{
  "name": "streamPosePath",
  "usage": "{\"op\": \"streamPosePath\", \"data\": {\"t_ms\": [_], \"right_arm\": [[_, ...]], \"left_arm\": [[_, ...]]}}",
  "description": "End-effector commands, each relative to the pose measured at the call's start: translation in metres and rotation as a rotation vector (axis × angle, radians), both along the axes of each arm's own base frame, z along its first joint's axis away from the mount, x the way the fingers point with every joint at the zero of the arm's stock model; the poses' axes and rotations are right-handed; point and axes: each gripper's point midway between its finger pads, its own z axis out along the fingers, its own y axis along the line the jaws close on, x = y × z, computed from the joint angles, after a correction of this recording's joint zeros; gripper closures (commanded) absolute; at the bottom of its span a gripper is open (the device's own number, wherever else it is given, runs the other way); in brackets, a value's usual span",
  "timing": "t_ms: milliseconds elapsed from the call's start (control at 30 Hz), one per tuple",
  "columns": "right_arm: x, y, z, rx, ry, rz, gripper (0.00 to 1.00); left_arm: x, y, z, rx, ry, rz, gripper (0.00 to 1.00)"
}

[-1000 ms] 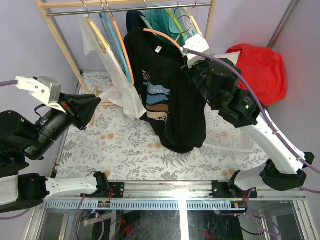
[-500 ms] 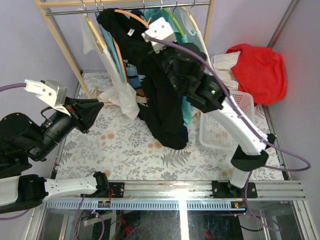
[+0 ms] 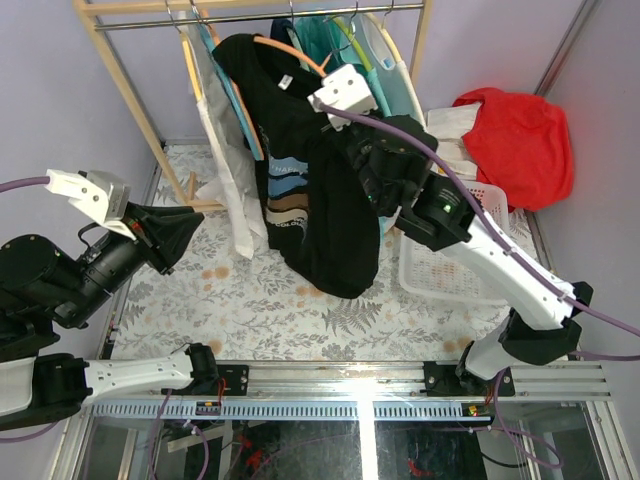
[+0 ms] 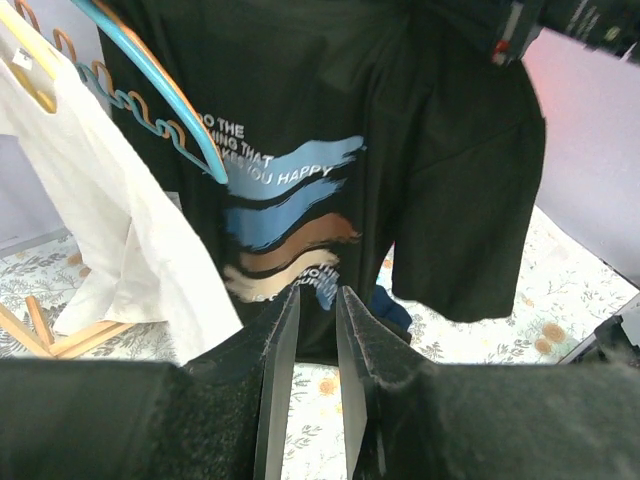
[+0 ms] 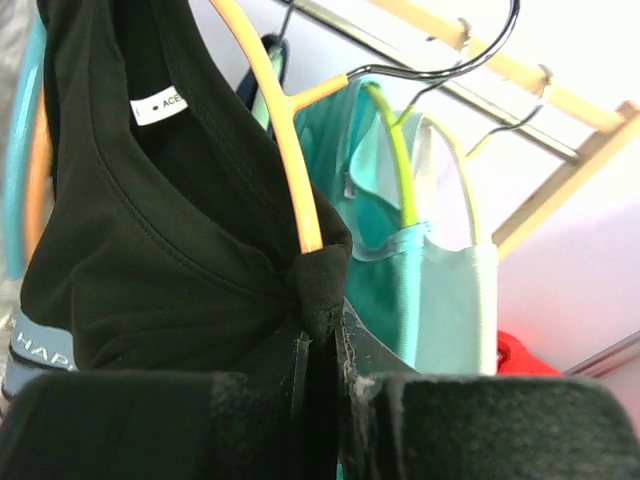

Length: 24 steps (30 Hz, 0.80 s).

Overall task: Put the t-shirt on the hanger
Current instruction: Place the hanger at the clothesline.

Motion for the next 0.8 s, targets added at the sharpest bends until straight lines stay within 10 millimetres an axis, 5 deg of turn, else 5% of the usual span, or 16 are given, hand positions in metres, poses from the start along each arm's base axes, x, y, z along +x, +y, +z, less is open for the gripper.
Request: {"op": "streamPosePath", "data": {"t_ms": [0,300,767], "right_arm": [[-0.016,-0.044,0.062,0.099,-0.120,-0.076,1.00],[-0.012,-0.049,0.056,0.054,-0.121,-0.129,1.00],[0.044,0.035,0.030,-0.111,-0.119,-0.162,1.00]], "left_arm": [[0.001,-0.005,0.007,-0.033,-0.008,-0.009,0.80],[0.003,-0.010,0.005,-0.024,-0.005,-0.011,0.80],[-0.005,-0.009,0.005,-0.057,-0.009,-0.048,0.80]]}}
